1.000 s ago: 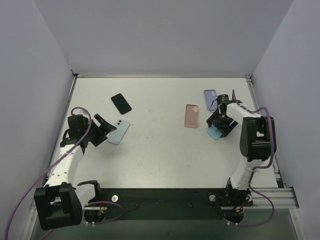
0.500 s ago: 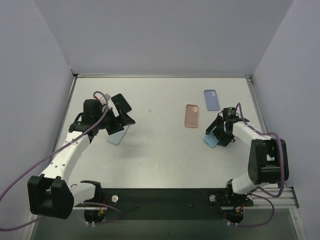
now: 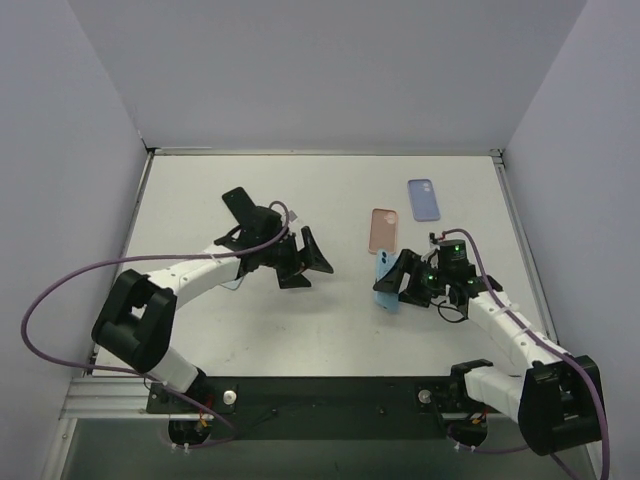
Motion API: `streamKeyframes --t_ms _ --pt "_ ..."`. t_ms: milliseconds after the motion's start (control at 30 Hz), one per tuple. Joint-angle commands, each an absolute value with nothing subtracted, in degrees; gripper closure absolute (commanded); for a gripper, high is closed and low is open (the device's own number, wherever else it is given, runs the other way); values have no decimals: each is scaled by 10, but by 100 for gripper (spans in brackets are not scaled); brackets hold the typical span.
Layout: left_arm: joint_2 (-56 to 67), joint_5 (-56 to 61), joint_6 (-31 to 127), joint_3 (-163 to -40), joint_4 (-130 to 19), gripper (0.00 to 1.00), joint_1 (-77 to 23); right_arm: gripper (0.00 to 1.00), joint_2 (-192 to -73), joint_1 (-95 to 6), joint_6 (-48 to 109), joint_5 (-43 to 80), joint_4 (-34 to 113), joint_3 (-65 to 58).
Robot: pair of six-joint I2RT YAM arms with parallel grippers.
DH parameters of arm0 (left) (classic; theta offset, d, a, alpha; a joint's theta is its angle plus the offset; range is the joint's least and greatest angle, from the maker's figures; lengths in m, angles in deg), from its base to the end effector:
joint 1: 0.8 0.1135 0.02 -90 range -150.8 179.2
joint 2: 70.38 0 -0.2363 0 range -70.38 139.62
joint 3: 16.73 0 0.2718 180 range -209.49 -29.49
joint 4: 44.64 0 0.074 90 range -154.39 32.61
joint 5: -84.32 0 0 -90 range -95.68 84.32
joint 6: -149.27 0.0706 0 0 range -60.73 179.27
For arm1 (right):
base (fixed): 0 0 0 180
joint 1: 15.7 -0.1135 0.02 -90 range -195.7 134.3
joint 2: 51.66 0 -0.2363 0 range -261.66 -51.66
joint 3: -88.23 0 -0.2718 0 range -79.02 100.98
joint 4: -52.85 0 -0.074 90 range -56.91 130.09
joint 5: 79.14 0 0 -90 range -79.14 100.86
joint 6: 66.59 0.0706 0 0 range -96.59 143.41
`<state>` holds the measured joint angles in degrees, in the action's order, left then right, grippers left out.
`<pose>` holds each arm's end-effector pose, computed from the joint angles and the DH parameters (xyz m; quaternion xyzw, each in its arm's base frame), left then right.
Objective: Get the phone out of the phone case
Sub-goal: Pick up the phone at the center of the board.
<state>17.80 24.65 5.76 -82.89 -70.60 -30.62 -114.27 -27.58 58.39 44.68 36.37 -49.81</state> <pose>0.2901 -0.2074 0.1475 -0.0932 0.9011 -0.4125 0.0962 0.2575 0.0943 0.1474 0.0447 0.8653 0.4083 0.2872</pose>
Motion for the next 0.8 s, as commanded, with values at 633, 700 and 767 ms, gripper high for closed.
streamKeyframes --t_ms 633,700,767 --pt "411 246 -36 -1045 -607 26 -454 100 -1098 -328 517 521 346 -479" --pt "415 241 -34 -1048 -615 30 -461 100 -1098 -328 519 513 340 -476" --pt "416 232 -30 -1052 -622 35 -467 100 -1098 -329 518 502 332 -469"
